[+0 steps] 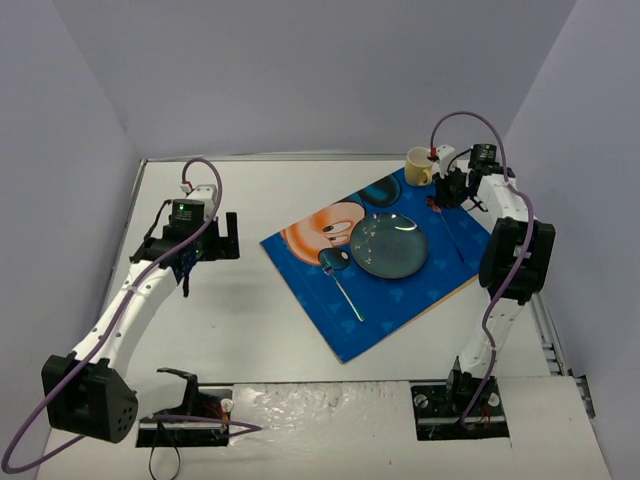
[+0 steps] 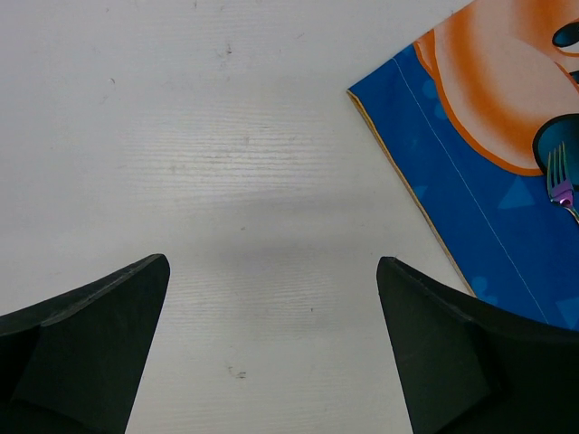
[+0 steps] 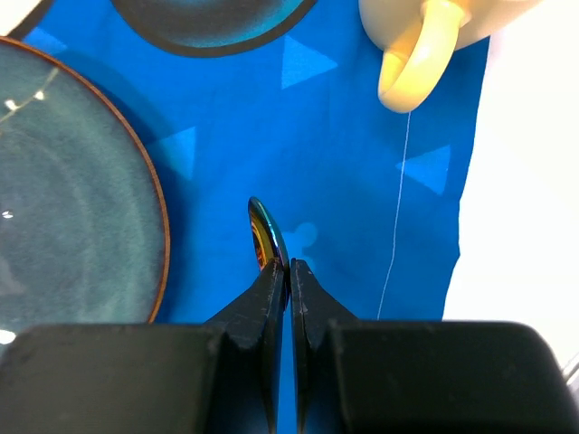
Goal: Set the dinner table for one person
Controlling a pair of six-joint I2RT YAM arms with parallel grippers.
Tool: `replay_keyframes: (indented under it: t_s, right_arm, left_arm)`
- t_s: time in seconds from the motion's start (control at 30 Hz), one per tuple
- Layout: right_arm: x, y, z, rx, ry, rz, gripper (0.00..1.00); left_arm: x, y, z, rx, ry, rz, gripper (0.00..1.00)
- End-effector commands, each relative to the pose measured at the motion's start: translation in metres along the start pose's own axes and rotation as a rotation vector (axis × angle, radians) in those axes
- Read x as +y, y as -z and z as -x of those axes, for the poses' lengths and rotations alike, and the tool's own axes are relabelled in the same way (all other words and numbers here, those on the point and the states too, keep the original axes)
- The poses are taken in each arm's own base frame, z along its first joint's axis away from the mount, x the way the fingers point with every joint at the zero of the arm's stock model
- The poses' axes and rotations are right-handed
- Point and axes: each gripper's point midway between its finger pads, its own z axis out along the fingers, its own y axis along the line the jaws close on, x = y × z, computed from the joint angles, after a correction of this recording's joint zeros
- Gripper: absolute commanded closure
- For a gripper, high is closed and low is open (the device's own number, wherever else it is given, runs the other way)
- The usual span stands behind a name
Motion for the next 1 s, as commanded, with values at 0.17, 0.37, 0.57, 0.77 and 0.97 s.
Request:
replay_keyframes:
  t_s: [0.17,0.37,0.57,0.77,0.97]
  right_arm:
    - [-0.011,-0.019,0.004,-0.021,0.079,0.035,1.00]
    - [-0.015,-0.033,-0.003,-0.008,0.081,0.046,1.00]
    - [-0.024,-0.040,-0.009,0.019,0.088,0.023,1.00]
    - [-0.033,-0.042,-0.016,0.047,0.095,-0.001,0.97]
    - [-0.037,-0.047,-0.022,0.065,0.087,-0.012,0.79]
  left_arm:
    - [0.009,-0.005,0.021,-0.068,-0.008,0.039,0.03]
    - [0.011,-0.010,0.019,-0.050,-0.007,0.046,0.03]
    - [0.015,-0.013,0.017,-0.039,-0.007,0.067,0.03]
    - [0.017,-0.015,0.016,-0.033,-0.003,0.074,0.03]
    - [0.017,-0.017,0.014,-0.023,-0.003,0.071,0.03]
